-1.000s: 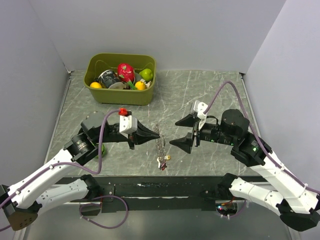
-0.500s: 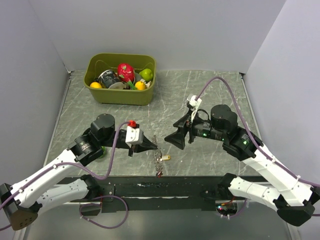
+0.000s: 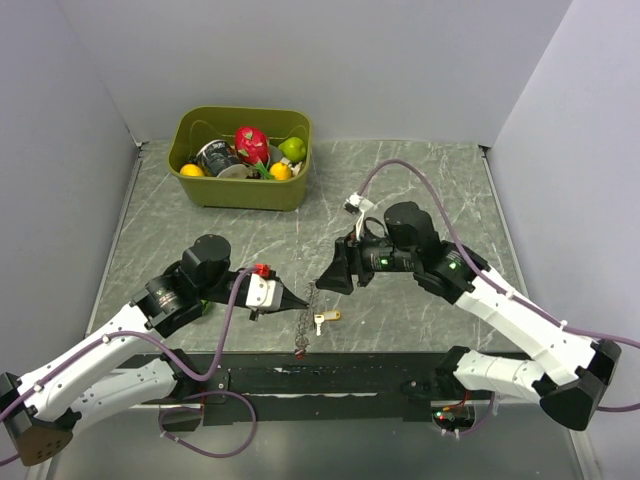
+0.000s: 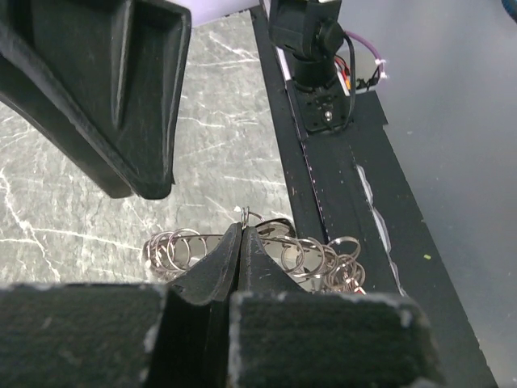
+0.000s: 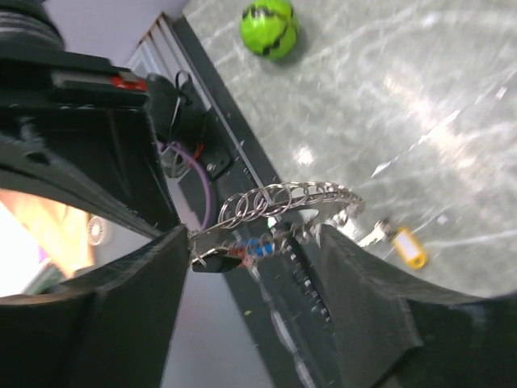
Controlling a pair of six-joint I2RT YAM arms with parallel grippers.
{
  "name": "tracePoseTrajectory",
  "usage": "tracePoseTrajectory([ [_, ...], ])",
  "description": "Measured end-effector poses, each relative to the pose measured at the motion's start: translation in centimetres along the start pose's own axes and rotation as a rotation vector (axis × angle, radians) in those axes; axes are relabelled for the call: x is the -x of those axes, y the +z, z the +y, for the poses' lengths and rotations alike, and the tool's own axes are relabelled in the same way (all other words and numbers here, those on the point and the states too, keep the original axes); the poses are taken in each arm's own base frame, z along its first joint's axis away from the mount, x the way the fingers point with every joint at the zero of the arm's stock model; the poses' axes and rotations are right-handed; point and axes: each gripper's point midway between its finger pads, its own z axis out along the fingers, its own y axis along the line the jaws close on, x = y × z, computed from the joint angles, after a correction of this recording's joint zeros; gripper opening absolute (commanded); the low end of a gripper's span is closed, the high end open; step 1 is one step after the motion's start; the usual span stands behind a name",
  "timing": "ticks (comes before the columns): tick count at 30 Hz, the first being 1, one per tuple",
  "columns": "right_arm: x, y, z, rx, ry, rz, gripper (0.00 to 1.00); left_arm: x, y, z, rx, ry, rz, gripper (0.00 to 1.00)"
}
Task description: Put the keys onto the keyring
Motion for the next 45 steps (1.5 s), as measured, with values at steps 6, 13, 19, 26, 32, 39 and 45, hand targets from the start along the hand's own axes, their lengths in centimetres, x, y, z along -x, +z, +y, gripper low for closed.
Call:
tracePoseTrajectory([
  [6, -1.0, 0.6, 0.1, 0.001, 0.123, 0.063, 0.6, -0.4, -0.1, -0.2, -0.009, 0.015, 0.014, 0.01],
  [13, -0.5, 0.1, 1.3, 0.005, 0.237, 0.079, 0.61, -1.0, 0.1, -0.2, -0.017, 0.01, 0.033, 0.01],
  [19, -0.5, -0.8, 1.5, -0.036, 0.299, 0.101, 0.61, -1.3, 0.2, -0.1, -0.02, 0.008, 0.04, 0.01],
  [26, -1.5, -0.4, 1.1, -0.068, 0.37, 0.155, 0.61, -1.9, 0.5, 0.0, -0.022, -0.003, 0.056, 0.01],
  [32, -3.4, 1.1, -0.2, -0.103, 0.452, 0.227, 0.61, -2.2, 0.7, 0.1, -0.026, -0.007, 0.065, 0.01],
  [39, -4.8, 2.3, -1.1, -0.12, 0.51, 0.277, 0.61, -2.5, 0.8, 0.1, -0.03, -0.016, 0.073, 0.01],
  [45, -4.4, 2.8, -1.1, -0.108, 0.526, 0.26, 0.61, -2.5, 0.8, 0.1, -0.03, -0.016, 0.073, 0.01],
])
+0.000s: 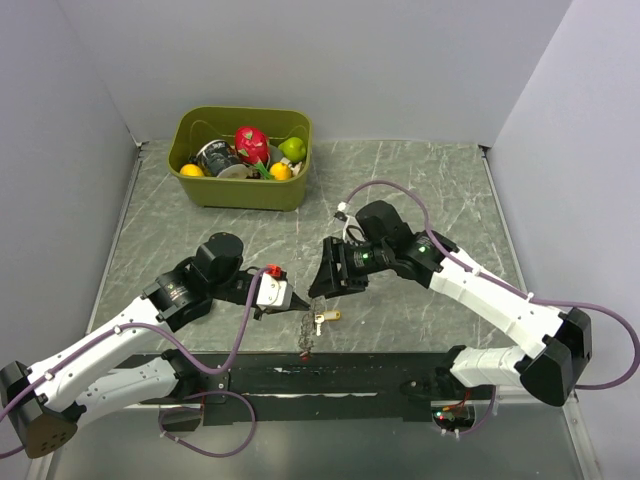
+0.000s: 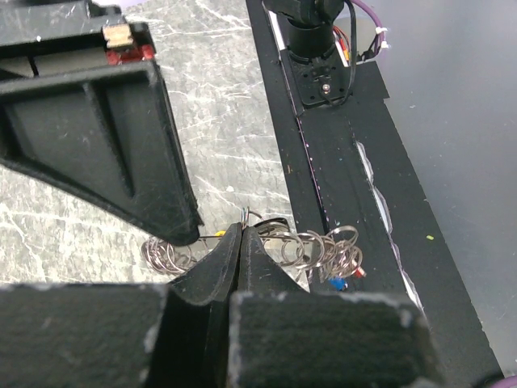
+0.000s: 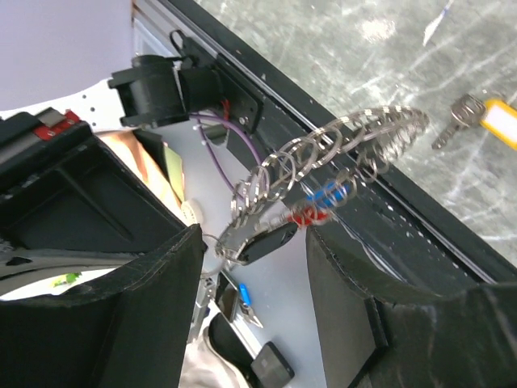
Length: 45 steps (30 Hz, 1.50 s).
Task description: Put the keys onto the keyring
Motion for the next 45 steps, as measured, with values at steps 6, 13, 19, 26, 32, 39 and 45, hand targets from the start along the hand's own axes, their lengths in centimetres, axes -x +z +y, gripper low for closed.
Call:
tracePoseTrajectory([
  [6, 0.3, 1.0, 0.0, 0.013, 0.013, 0.02, 0.39, 0.0, 0.0, 0.0, -0.001, -0.001, 0.0, 0.01],
  [13, 0.3, 2.1, -0.2, 0.02, 0.024, 0.049, 0.13, -0.3, 0.1, -0.1, -0.008, -0.012, 0.009, 0.01],
  [19, 0.6, 2.3, 0.6, 0.06, 0.007, 0.047, 0.0, -0.5, 0.2, -0.2, -0.012, -0.018, 0.015, 0.01],
  [26, 0.7, 1.5, 1.0, 0.098, -0.031, -0.018, 0.0, -0.2, 0.1, -0.1, -0.008, -0.009, 0.007, 0.01],
  [32, 1.3, -0.7, 2.0, 0.143, -0.097, -0.147, 0.0, 0.9, -0.3, 0.1, 0.019, 0.029, -0.019, 0.01],
  [39, 2.1, -2.3, 2.5, 0.158, -0.137, -0.257, 0.0, 1.5, -0.6, 1.1, 0.074, 0.063, -0.031, 0.28],
  [45, 2.4, -2.4, 1.3, 0.131, -0.144, -0.298, 0.0, 1.8, -0.8, 1.6, 0.107, 0.049, -0.037, 0.47],
])
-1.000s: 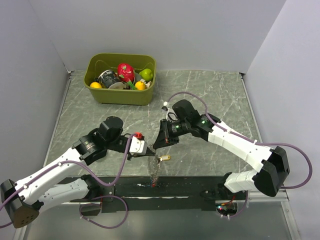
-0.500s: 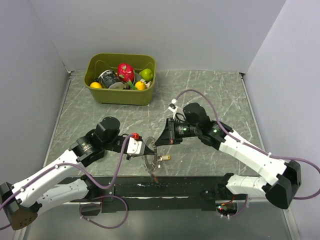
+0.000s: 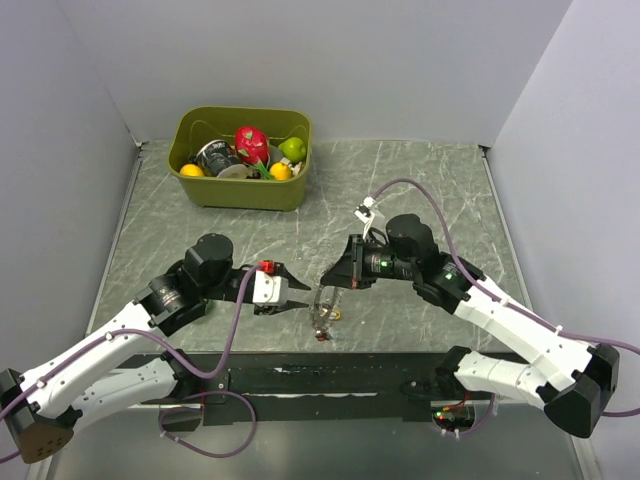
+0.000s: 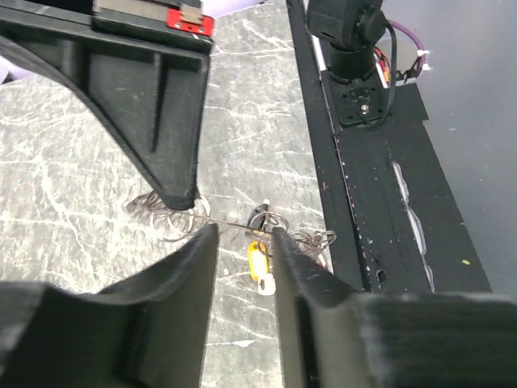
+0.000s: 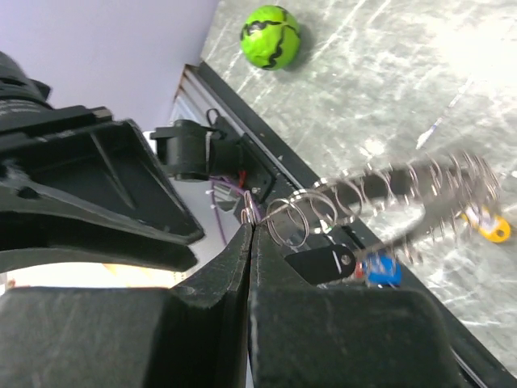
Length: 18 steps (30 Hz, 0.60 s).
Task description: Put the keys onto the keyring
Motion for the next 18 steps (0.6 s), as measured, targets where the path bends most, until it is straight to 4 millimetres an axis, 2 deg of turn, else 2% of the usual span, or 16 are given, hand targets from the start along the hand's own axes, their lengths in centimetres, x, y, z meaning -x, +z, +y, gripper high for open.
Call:
tracePoseTrajectory([
  [6, 0.6, -0.4, 0.1, 0.005, -0.037, -0.038, 0.0, 0.2, 0.1, 0.4, 0.03, -0.053, -0.004, 0.61],
  [10, 1.4, -1.2, 0.6, 0.019, -0.084, -0.085, 0.0, 1.4, 0.2, 1.2, 0.073, -0.106, -0.046, 0.65],
  [12, 1.9, -1.8, 0.9, 0.023, -0.111, -0.115, 0.0, 2.2, 0.2, 2.1, 0.114, -0.143, -0.075, 0.76],
  [14, 2.4, -2.4, 1.0, 0.023, -0.135, -0.145, 0.0, 2.8, 0.3, 3.1, 0.166, -0.201, -0.096, 0.82],
  [18, 3.0, -3.3, 1.0, 0.02, -0.183, -0.185, 0.0, 4.6, 0.8, 6.3, 0.276, -0.336, -0.117, 0.91],
])
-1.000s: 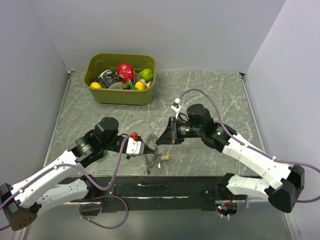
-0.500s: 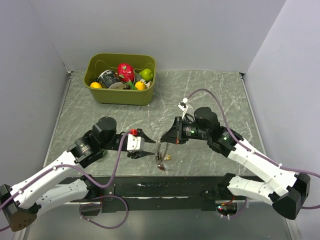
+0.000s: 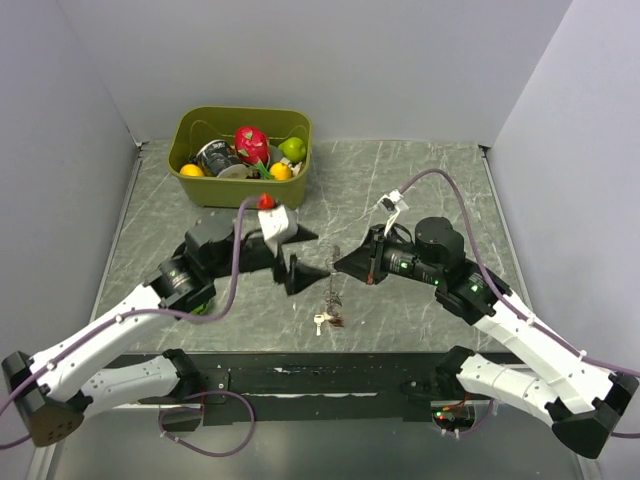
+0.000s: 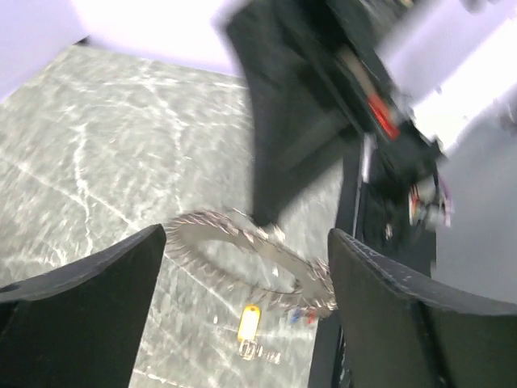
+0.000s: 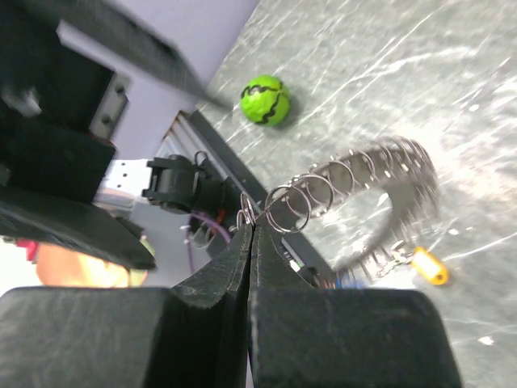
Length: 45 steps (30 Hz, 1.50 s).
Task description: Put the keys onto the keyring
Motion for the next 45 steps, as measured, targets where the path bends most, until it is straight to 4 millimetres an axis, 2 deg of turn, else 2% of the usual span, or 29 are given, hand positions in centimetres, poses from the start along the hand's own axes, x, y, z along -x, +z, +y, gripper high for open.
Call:
tracePoseTrajectory([
  [2, 0.3, -0.2, -0.2, -0.007, -0.025, -0.014, 0.0, 1.3, 0.9, 1.3, 0.059, -0.063, -0.006, 0.95],
  [6, 0.6, -0.6, -0.5, -0.011, -0.086, -0.026, 0.0, 3.2, 2.4, 3.5, 0.158, -0.183, -0.005, 0.95],
  [11, 0.8, -1.3, -0.4, 0.001, -0.176, -0.04, 0.0, 4.1, 3.5, 4.2, 0.151, -0.284, 0.005, 0.93],
  [16, 1.0, -2.1, 0.4, 0.042, -0.26, -0.052, 0.0, 4.2, 3.0, 3.4, 0.048, -0.364, 0.007, 0.89],
  [19, 1.0, -2.4, 0.8, 0.068, -0.3, -0.055, 0.0, 4.0, 2.0, 4.1, -0.003, -0.424, -0.003, 0.83],
  [23, 1.1, -2.8, 1.7, 0.12, -0.344, -0.071, 0.0, 2.7, 0.8, 5.1, -0.048, -0.512, 0.007, 0.74],
  [31, 1.5, -3.2, 2.3, 0.15, -0.374, -0.104, 0.0, 2.4, 0.6, 3.2, -0.173, -0.558, 0.029, 0.51],
  [37, 1.9, -3.2, 2.5, 0.157, -0.379, -0.121, 0.0, 2.1, 0.8, 2.6, -0.195, -0.565, 0.036, 0.42],
  [45, 1.9, -3.2, 2.4, 0.152, -0.374, -0.121, 0.0, 2.1, 1.4, 1.0, -0.22, -0.55, 0.065, 0.44],
])
